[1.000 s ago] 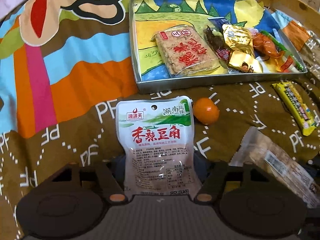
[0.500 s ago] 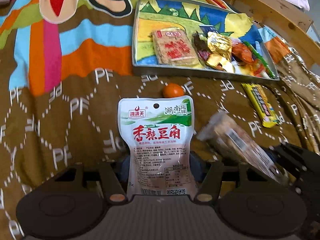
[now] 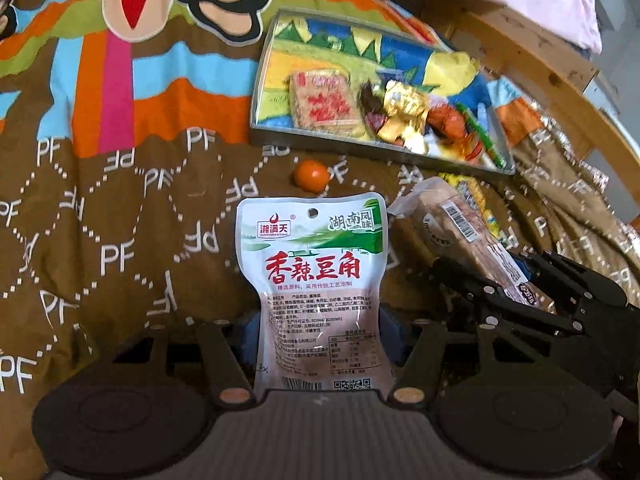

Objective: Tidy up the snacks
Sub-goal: 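Carry the white packet and pastry packet over the tray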

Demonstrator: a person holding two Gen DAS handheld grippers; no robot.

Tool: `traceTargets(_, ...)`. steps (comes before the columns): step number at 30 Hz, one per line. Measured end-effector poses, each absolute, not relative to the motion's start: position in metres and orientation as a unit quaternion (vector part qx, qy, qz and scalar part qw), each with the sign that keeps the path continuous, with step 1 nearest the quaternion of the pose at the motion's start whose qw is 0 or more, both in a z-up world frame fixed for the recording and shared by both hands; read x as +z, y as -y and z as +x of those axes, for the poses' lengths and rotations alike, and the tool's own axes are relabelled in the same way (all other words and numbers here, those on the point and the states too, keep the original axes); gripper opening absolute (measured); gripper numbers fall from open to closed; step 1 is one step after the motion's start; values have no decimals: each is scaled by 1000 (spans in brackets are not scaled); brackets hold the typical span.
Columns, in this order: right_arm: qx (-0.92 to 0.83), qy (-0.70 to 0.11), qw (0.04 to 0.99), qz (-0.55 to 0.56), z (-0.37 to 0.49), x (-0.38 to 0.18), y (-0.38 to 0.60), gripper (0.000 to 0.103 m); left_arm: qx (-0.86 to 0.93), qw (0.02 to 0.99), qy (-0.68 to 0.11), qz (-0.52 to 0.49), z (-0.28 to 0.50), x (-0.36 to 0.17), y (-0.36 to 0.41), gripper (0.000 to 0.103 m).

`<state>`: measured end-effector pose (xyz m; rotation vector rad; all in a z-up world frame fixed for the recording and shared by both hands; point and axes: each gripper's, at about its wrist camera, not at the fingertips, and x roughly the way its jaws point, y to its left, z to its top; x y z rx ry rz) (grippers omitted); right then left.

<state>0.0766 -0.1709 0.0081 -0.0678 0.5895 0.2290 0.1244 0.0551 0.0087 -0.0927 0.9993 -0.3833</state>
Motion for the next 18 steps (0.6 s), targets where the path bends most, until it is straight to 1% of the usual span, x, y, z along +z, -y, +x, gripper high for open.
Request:
traceTargets(11,80,-241,967,-4,61,44,203,40,-192,885,-419,-71,137,49,-18,63)
traceTargets(18,57,-210,976,17,65,53,229,41,-179,901,-386,-79,171,75,-7,63)
